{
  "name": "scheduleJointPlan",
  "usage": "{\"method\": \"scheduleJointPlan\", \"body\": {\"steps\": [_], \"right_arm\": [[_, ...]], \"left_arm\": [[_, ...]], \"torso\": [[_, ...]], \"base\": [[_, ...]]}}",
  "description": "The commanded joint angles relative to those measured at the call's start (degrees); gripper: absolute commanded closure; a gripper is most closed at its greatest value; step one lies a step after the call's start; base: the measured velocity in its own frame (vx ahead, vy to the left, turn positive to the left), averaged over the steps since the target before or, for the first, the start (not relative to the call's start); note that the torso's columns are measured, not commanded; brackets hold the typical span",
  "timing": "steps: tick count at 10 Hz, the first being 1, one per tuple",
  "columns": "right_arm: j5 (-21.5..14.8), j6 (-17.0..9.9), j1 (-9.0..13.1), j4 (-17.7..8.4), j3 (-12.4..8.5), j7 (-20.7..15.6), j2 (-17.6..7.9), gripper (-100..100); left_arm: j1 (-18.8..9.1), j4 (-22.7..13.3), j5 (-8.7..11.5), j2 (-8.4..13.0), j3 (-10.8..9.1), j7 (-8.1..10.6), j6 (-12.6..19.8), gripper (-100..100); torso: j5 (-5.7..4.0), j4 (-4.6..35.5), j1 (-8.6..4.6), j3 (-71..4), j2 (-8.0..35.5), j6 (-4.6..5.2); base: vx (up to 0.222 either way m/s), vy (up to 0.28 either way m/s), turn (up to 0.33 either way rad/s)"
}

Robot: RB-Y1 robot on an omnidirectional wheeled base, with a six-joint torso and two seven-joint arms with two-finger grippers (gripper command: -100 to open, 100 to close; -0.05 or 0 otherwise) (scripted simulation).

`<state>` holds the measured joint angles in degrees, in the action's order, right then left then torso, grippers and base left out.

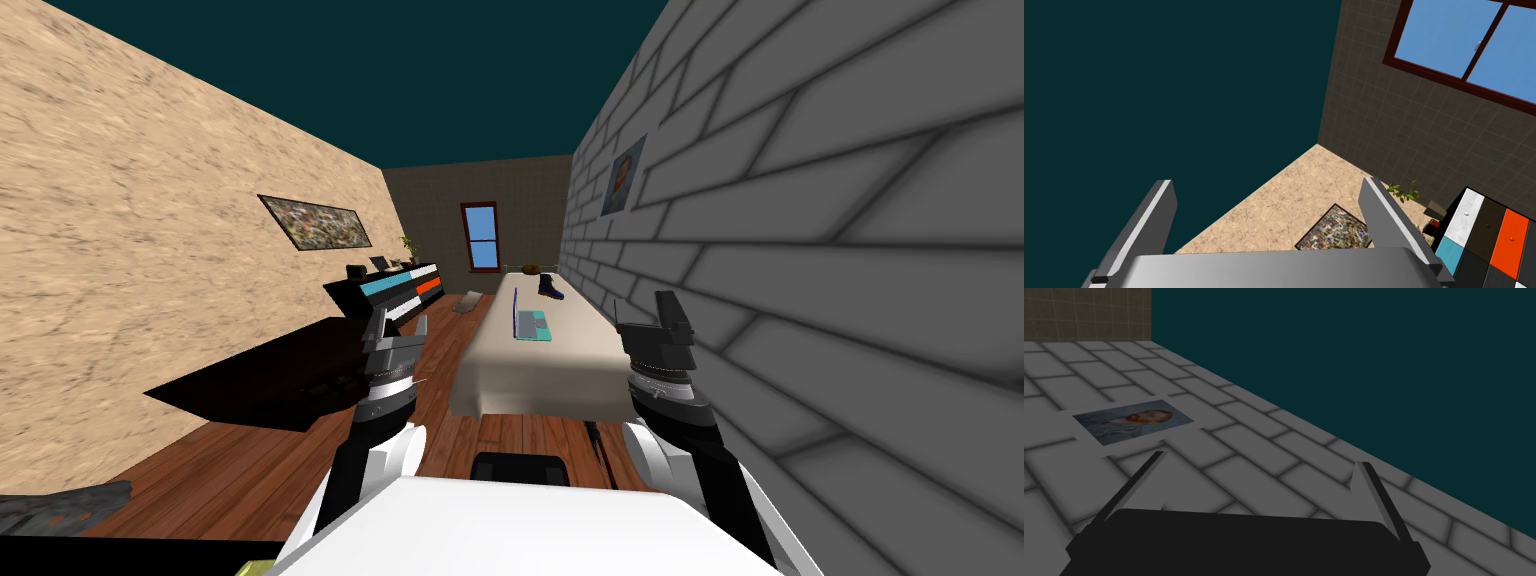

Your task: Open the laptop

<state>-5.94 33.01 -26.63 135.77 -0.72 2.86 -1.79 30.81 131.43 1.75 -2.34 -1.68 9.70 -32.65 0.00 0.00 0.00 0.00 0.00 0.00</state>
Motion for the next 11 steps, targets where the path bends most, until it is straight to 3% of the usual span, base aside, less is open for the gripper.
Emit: {"method": "scheduleJointPlan", "body": {"steps": [1,9,10,11], "right_arm": [[0.0,0.0,0.0,0.0,0.0,0.0,0.0,0],[0.0,0.0,0.0,0.02,0.0,0.0,0.0,0],[0.8,0.01,0.62,-0.64,-0.2,0.42,-1.61,-100],[1.62,0.03,1.25,-1.29,-0.4,0.84,-2.68,-100]], "left_arm": [[0.0,0.0,0.0,0.0,0.0,0.0,0.0,0],[0.0,0.02,0.0,0.0,0.0,0.0,-0.01,0],[0.0,0.02,0.0,0.0,0.0,0.0,-0.01,0],[0.0,0.0,0.0,0.0,0.0,0.0,0.0,0]], "torso": [[0.0,2.35,0.0,-4.67,2.32,0.0],[0.0,35.37,0.0,-70.73,35.39,0.0],[0.0,39.6,0.0,-79.19,39.62,0.0],[0.0,41.49,0.0,-83.14,41.55,-0.01]], "base": [[0.0,0.0,0.0],[0.0,0.0,0.0],[0.004,0.003,0.029],[-0.002,0.005,0.041]]}}
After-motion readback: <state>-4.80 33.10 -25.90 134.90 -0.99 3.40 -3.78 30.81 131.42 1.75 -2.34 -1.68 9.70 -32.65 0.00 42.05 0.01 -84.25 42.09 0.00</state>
